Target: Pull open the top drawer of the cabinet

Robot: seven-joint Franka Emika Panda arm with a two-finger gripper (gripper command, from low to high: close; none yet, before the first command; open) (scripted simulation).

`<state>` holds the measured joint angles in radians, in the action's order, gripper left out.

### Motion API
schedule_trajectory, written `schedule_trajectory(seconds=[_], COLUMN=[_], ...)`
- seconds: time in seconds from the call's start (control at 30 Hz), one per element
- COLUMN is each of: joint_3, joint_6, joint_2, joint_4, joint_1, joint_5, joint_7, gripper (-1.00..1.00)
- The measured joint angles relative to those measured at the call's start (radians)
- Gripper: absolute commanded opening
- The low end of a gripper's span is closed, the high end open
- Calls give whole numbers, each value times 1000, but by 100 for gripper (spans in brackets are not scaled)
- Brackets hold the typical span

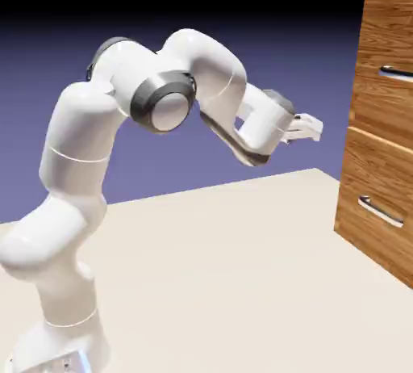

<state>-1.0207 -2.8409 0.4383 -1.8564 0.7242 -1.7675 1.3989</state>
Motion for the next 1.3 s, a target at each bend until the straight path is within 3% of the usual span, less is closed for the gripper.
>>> schedule_trajectory(seconds=[0.67, 0.73, 0.97, 1.0, 1.07, 1.3], joint_3=[-415, -417, -334, -329, -329, -430], joint_6=[80, 80, 34, 31, 31, 90], joint_2=[410, 412, 526, 533, 533, 443], joint_4=[387, 389, 643, 657, 657, 403], joint_1=[299, 300, 99, 88, 88, 289], joint_5=[-718, -721, -639, -635, -635, -717], joint_7=[870, 873, 1059, 1069, 1069, 913], gripper=[0, 0, 0, -100, -100, -100])
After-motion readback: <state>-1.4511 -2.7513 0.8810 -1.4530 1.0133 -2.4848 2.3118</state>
